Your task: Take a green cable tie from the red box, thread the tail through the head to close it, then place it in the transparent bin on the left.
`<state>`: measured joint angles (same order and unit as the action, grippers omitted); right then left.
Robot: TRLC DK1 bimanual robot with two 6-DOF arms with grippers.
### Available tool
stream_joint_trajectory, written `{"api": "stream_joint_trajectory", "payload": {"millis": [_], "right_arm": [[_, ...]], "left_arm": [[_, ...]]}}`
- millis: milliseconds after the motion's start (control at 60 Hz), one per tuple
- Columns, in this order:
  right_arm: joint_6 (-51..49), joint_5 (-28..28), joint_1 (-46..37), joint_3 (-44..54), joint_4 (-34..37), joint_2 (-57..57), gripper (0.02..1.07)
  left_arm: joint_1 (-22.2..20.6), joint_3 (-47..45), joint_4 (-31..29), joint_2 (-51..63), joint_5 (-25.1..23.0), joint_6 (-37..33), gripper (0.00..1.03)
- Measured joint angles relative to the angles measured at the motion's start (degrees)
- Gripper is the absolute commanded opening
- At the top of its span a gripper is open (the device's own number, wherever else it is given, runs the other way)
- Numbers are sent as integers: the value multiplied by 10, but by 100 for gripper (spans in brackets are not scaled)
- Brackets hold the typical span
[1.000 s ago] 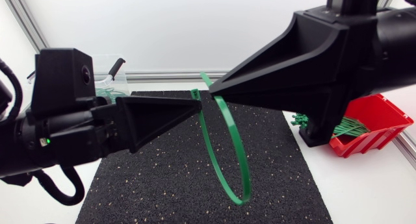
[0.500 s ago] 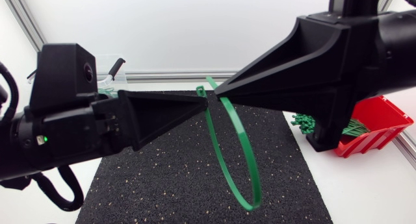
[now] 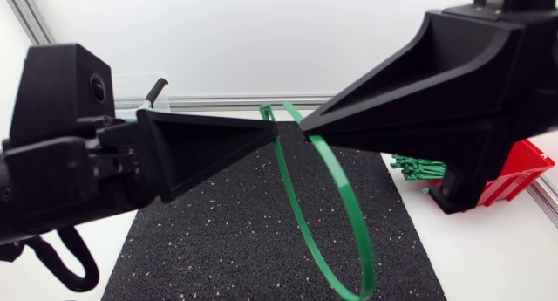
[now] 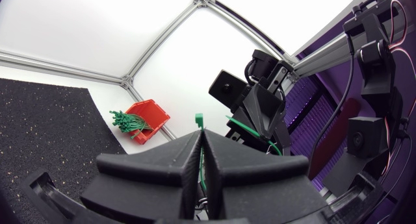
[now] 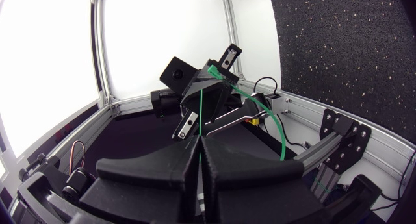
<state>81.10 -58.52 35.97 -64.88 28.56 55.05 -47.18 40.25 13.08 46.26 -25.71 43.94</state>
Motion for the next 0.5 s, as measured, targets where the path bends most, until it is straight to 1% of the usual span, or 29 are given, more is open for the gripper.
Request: {"api": "stream_joint_trajectory", "payload": {"millis": [217,500], "right_arm": [[2,0,3,0,0,-1,8],[9,0,4,2,-14,0,8]], "left_arm": [[-17,0,0,0,18,-1,4],[-18,0,0,0,21,-4,4]]}}
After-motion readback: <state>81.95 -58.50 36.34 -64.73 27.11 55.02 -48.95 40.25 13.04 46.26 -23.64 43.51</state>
